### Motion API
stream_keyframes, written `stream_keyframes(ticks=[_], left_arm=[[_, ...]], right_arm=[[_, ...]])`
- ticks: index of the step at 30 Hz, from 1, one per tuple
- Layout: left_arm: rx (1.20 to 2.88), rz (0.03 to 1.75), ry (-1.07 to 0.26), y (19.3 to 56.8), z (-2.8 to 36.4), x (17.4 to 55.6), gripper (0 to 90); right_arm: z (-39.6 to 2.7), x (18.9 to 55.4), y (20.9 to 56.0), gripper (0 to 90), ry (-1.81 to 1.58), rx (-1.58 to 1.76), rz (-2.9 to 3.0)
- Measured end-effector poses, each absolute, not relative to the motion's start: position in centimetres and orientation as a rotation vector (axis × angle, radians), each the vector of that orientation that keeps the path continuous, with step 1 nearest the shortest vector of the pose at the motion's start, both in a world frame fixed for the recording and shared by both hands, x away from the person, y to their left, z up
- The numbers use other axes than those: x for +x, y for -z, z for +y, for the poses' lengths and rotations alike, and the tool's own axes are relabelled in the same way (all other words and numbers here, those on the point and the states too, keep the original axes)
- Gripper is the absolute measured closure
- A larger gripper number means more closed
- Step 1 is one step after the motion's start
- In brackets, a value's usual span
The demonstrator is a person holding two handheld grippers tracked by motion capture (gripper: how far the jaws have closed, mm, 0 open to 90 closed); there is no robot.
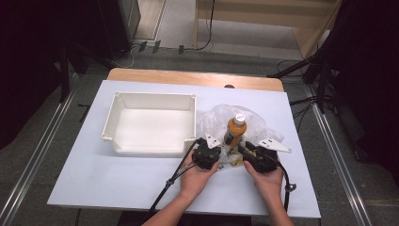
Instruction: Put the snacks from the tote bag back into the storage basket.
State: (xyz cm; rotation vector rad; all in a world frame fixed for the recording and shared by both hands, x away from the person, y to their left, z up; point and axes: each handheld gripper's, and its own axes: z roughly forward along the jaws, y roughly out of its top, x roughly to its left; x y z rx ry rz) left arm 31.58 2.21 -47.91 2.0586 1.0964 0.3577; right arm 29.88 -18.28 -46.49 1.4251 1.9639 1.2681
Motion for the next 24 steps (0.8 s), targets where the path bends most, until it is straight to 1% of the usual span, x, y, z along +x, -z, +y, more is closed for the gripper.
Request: stream_keyframes(ticks=[5,10,11,14,16,20,23,24], left_arm=[[2.059,1.1,-0.361,47.9,2.2,31.5,90.0],[2.039,1.095,-0.343,47.9,2.3,31.5,89.7],[2.036,1.085,-0.337,47.8,2.5,31.4,87.5],[1.988,1.043,-0.287,47.6,3.1,31.2,76.7],[1.97,1.004,-0.271,47.3,3.7,30.9,72.8],[1.953,0.944,-0.287,46.9,5.0,29.9,67.0],[1.936,0.928,-0.282,46.8,5.8,29.5,63.9],[1.919,0.924,-0.278,46.6,6.6,29.2,62.8]], right_arm=[[-18.9,28.9,44.7,51.4,-1.337,1.367,1.834],[-18.5,28.5,44.1,47.5,-1.366,1.333,1.807],[-18.4,28.5,44.1,47.4,-1.357,1.328,1.809],[-18.1,28.6,44.3,47.1,-1.352,1.327,1.813],[-18.0,28.5,44.4,47.0,-1.352,1.325,1.811],[-17.9,28.6,44.4,46.7,-1.358,1.313,1.816],[-17.8,28.6,44.4,46.4,-1.363,1.313,1.824],[-17.6,28.6,44.4,46.0,-1.367,1.307,1.826]])
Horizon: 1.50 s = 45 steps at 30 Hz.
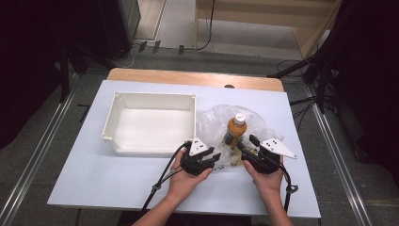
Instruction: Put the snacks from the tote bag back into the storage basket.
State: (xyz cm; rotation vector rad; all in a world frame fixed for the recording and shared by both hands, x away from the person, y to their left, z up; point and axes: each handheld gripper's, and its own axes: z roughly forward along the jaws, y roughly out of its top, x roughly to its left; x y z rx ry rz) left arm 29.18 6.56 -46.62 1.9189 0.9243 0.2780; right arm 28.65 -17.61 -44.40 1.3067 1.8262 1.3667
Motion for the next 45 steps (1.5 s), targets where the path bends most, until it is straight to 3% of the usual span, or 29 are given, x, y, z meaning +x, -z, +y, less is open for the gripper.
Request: stream_keyframes(ticks=[7,19,27,39,45], left_arm=[[1.861,0.869,-0.26,45.9,9.0,28.1,55.9],[1.809,0.81,-0.274,43.9,12.4,27.0,29.0],[1.767,0.843,-0.304,43.3,15.0,26.6,16.9],[1.719,0.883,-0.341,42.6,18.4,26.1,4.1],[1.7,0.897,-0.373,42.5,20.6,25.6,3.6]], right_arm=[[-17.0,28.6,44.1,41.3,-1.377,1.289,1.819],[-16.5,29.0,43.6,35.5,-1.375,1.298,1.794],[-16.2,29.7,43.3,27.6,-1.37,1.324,1.783],[-16.0,30.8,43.5,19.9,-1.363,1.349,1.773],[-15.7,31.1,43.3,19.8,-1.372,1.349,1.77]])
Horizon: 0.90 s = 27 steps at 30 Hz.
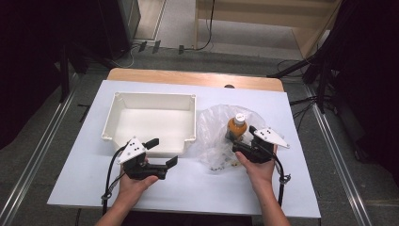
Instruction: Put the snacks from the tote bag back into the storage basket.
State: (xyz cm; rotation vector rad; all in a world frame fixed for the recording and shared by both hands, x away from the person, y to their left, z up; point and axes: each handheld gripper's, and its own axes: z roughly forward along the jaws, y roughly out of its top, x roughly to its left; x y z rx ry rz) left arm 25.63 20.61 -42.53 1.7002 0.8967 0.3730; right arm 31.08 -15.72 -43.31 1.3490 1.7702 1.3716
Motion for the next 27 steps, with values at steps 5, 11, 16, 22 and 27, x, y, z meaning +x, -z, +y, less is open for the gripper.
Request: stream_keyframes(ticks=[5,11,16,22,27], left_arm=[[1.699,0.909,-0.39,42.5,22.3,25.4,3.7],[1.658,0.935,-0.429,41.9,24.9,24.9,3.6],[1.647,0.946,-0.45,41.8,26.3,24.7,3.7],[1.63,0.981,-0.465,42.1,28.1,24.5,3.7],[1.601,1.018,-0.475,42.2,29.1,24.8,3.7]], right_arm=[[-15.2,31.4,43.3,20.0,-1.354,1.347,1.762],[-14.7,32.2,43.4,21.1,-1.378,1.375,1.734],[-14.5,32.4,43.4,23.1,-1.369,1.37,1.735],[-14.3,32.7,43.5,24.8,-1.371,1.369,1.737],[-14.1,32.8,43.6,30.1,-1.377,1.36,1.744]])
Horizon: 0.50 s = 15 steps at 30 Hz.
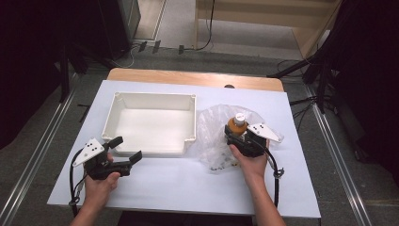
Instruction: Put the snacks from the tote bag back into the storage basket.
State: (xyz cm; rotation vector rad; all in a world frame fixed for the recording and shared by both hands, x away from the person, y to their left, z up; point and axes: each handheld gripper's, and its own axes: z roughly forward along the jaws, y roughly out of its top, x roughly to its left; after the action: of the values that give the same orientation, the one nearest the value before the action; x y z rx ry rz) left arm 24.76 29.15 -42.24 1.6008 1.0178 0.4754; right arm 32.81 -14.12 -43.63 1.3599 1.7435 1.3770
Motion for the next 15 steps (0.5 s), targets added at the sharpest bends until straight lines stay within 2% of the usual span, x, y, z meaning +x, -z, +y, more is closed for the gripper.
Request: stream_keyframes(ticks=[10,15], left_arm=[[1.631,1.022,-0.477,42.8,28.8,25.1,5.2],[1.617,1.017,-0.477,42.7,28.9,25.0,5.2]], right_arm=[[-14.4,32.7,43.0,31.0,-1.344,1.356,1.78],[-15.0,32.3,41.5,31.0,-1.361,1.368,1.751]])
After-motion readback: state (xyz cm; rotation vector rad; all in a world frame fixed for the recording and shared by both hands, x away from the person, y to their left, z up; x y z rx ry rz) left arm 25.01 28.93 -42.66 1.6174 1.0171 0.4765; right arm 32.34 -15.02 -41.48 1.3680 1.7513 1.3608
